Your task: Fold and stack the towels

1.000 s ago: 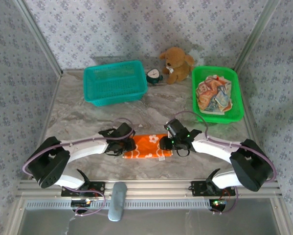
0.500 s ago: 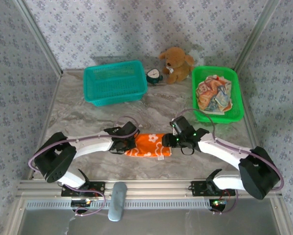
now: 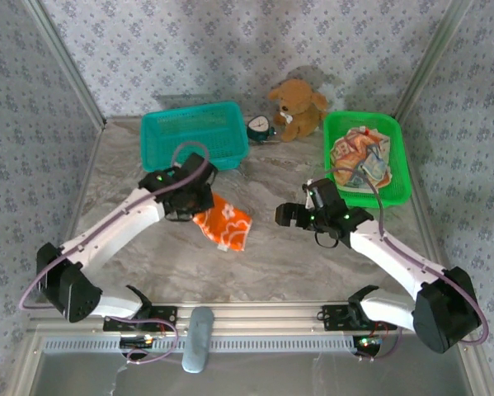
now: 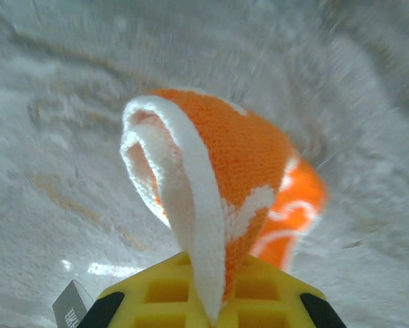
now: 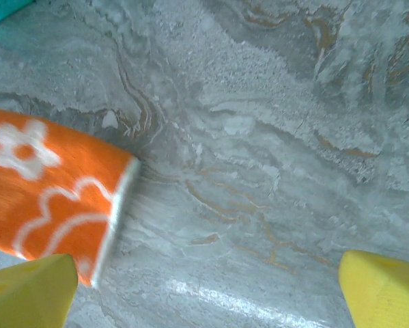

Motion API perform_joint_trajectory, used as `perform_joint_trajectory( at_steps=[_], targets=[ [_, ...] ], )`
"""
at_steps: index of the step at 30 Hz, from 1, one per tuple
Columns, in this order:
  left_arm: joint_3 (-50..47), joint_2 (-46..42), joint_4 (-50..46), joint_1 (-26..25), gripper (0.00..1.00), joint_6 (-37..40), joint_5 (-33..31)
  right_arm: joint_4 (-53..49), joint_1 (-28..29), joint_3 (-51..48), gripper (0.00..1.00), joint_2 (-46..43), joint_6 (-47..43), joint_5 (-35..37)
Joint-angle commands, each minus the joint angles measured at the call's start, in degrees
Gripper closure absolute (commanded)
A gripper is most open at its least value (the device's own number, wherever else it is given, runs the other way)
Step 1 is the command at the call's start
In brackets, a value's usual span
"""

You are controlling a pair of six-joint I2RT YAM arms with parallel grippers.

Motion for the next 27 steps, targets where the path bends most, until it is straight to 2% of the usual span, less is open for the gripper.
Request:
perform_joint_trajectory(
  at_steps=[1,9,20,23,27],
  targets=[
    [9.43,1.61,-8.96,2.47,1.0,4.7,0.12,-1.03,-0.87,2.73,0.0,0.16,-1.08,-0.48],
    [35.93,12.68,-14.65,8.38,1.0,10.46,3.61,-2.12,-2.1,5.7,0.0,2.06,-1.83,-1.15],
    [72.99,34.17,-19.17,17.59,1.0,18.35,6.17,-4.41,-3.82,7.36,0.0,2.66,-1.84,-1.53],
    [79.68,39.98,-18.52,19.96,1.0,20.09,6.69,-5.32,-4.27,7.14,0.0,2.36,-1.66,-1.69],
    [81.43,45.14,-15.8,23.23,1.0,22.12,8.92,-7.59,-4.93,7.55,0.0,1.84,-1.8,-1.08]
  ],
)
